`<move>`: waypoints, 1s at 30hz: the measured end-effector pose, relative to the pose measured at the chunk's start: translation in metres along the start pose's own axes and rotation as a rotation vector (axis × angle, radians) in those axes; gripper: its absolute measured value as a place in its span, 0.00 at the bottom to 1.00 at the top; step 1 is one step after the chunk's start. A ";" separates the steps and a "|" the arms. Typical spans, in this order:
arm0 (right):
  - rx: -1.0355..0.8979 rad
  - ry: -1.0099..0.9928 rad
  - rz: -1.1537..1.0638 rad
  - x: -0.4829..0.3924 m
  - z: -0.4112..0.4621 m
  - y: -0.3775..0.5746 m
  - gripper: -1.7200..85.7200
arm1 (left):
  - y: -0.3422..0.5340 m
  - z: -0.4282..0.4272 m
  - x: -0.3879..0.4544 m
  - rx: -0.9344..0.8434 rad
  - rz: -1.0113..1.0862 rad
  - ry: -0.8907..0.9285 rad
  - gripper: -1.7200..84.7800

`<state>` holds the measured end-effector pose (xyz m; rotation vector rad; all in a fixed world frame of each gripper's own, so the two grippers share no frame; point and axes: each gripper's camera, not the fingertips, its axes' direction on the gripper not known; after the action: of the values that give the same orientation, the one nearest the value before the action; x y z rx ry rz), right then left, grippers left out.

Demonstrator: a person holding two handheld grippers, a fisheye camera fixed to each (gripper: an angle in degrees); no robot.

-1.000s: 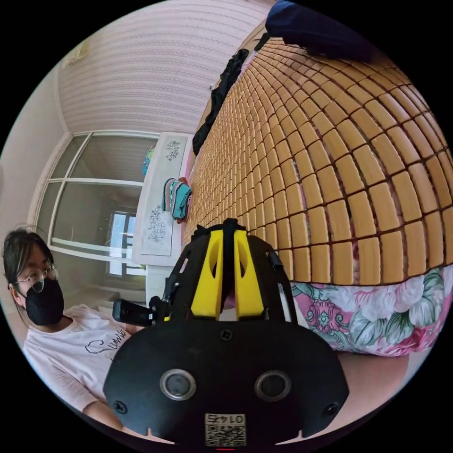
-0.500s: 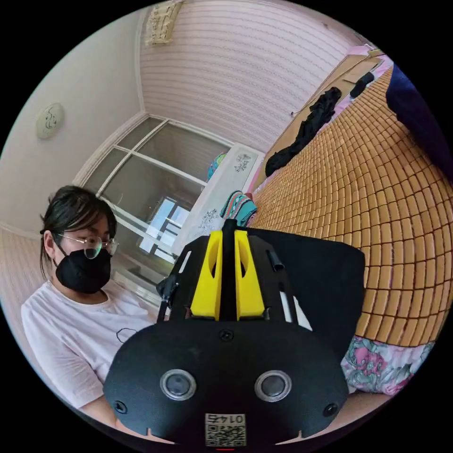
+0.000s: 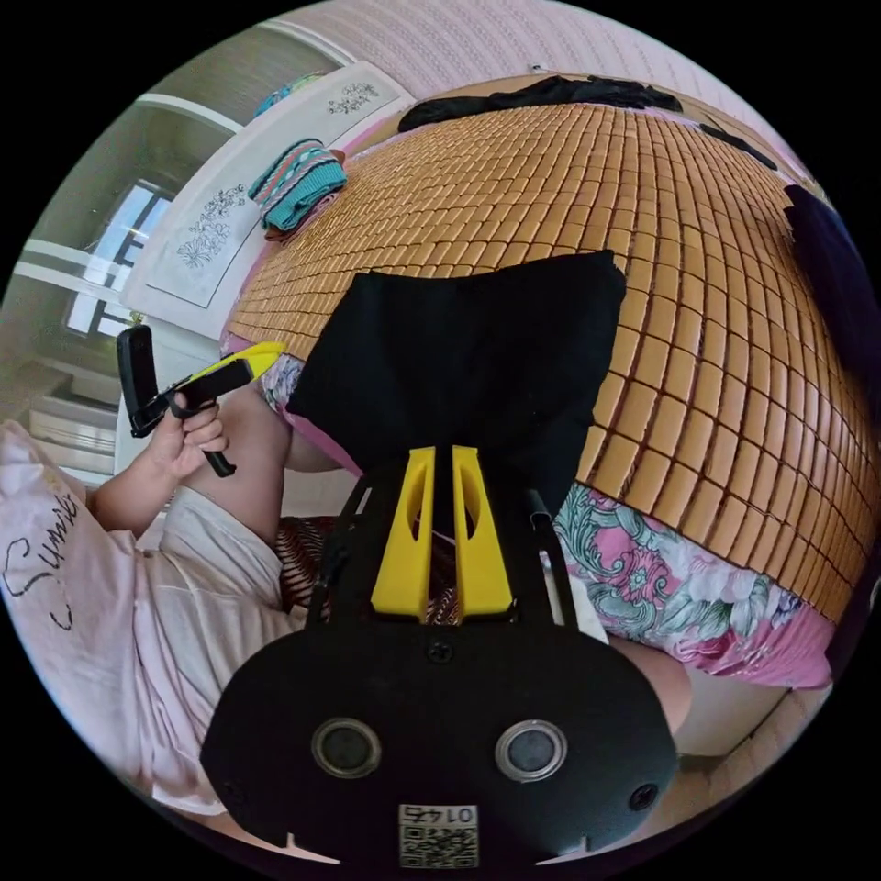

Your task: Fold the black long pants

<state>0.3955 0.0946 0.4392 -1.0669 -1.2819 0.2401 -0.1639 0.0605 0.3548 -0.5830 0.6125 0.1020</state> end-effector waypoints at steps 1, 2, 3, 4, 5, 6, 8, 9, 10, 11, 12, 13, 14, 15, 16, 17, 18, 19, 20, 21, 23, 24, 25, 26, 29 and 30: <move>0.039 -0.004 -0.012 -0.006 -0.011 0.000 0.08 | -0.006 0.005 -0.002 -0.015 -0.003 0.011 0.14; 0.079 -0.010 -0.021 -0.009 -0.019 0.001 0.08 | -0.015 0.014 -0.005 -0.054 -0.021 0.027 0.16; 0.169 -0.016 -0.023 -0.010 -0.034 0.005 0.09 | -0.021 0.022 -0.007 -0.084 -0.025 0.017 0.17; 0.246 -0.002 0.004 -0.006 -0.046 0.010 0.10 | -0.023 0.027 -0.009 -0.098 -0.025 0.001 0.17; 0.270 0.016 0.028 -0.001 -0.049 0.012 0.11 | -0.024 0.037 -0.013 -0.136 -0.026 -0.024 0.18; 0.280 0.054 0.099 0.011 -0.050 0.014 0.14 | -0.025 0.048 -0.018 -0.193 -0.038 -0.021 0.17; 0.221 0.067 0.223 0.033 -0.036 0.012 0.19 | -0.027 0.050 -0.028 -0.198 -0.080 0.031 0.16; 0.169 -0.007 0.252 0.042 -0.022 0.011 0.20 | -0.029 0.050 -0.034 -0.208 -0.092 0.053 0.16; 0.235 0.004 0.254 0.040 -0.025 0.014 0.18 | -0.031 0.050 -0.037 -0.210 -0.096 0.063 0.16; 0.263 -0.025 0.234 0.037 -0.027 0.014 0.17 | -0.034 0.049 -0.043 -0.218 -0.109 0.082 0.15; 0.271 -0.119 0.210 0.034 -0.025 0.012 0.13 | -0.037 0.049 -0.048 -0.227 -0.114 0.093 0.14; 0.249 -0.160 0.212 0.032 -0.018 0.007 0.11 | -0.038 0.048 -0.051 -0.231 -0.118 0.099 0.13; 0.226 -0.170 0.210 0.030 -0.013 0.004 0.12 | -0.041 0.046 -0.055 -0.221 -0.118 0.157 0.12; 0.200 -0.184 0.215 0.028 -0.007 -0.001 0.12 | -0.043 0.046 -0.060 -0.224 -0.152 0.181 0.10; 0.192 -0.179 0.221 0.026 -0.007 -0.005 0.12 | -0.044 0.045 -0.060 -0.227 -0.153 0.179 0.09; 0.183 -0.175 0.225 0.026 -0.008 -0.007 0.12 | -0.046 0.044 -0.059 -0.231 -0.136 0.170 0.09; 0.164 -0.171 0.231 0.024 -0.007 -0.010 0.12 | -0.048 0.042 -0.057 -0.232 -0.117 0.151 0.08; 0.142 -0.162 0.228 0.019 -0.004 -0.011 0.12 | -0.048 0.041 -0.056 -0.231 -0.107 0.142 0.08; 0.136 -0.162 0.223 0.016 -0.002 -0.012 0.11 | -0.049 0.039 -0.053 -0.227 -0.088 0.124 0.08; 0.137 -0.179 0.205 0.011 0.001 -0.013 0.10 | -0.048 0.036 -0.050 -0.221 -0.070 0.103 0.08; 0.140 -0.226 0.189 0.007 0.001 -0.015 0.09 | -0.048 0.032 -0.047 -0.212 -0.068 0.083 0.08; 0.150 -0.259 0.170 0.003 -0.002 -0.018 0.08 | -0.048 0.030 -0.045 -0.207 -0.071 0.074 0.08; 0.169 -0.278 0.138 -0.002 -0.010 -0.022 0.07 | -0.049 0.028 -0.044 -0.204 -0.077 0.077 0.08; 0.180 -0.279 0.112 -0.006 -0.016 -0.024 0.06 | -0.051 0.026 -0.039 -0.192 -0.077 0.089 0.08; 0.202 -0.180 -0.061 -0.025 -0.060 -0.042 0.06 | -0.070 0.036 -0.003 -0.130 0.020 0.109 0.08; 0.192 -0.108 -0.129 -0.028 -0.084 -0.050 0.06 | -0.085 0.047 0.017 -0.102 0.080 0.131 0.08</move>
<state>0.4387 0.0060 0.4657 -0.8134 -1.3889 0.3193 -0.1037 0.0133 0.4171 -0.6676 0.7613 0.1719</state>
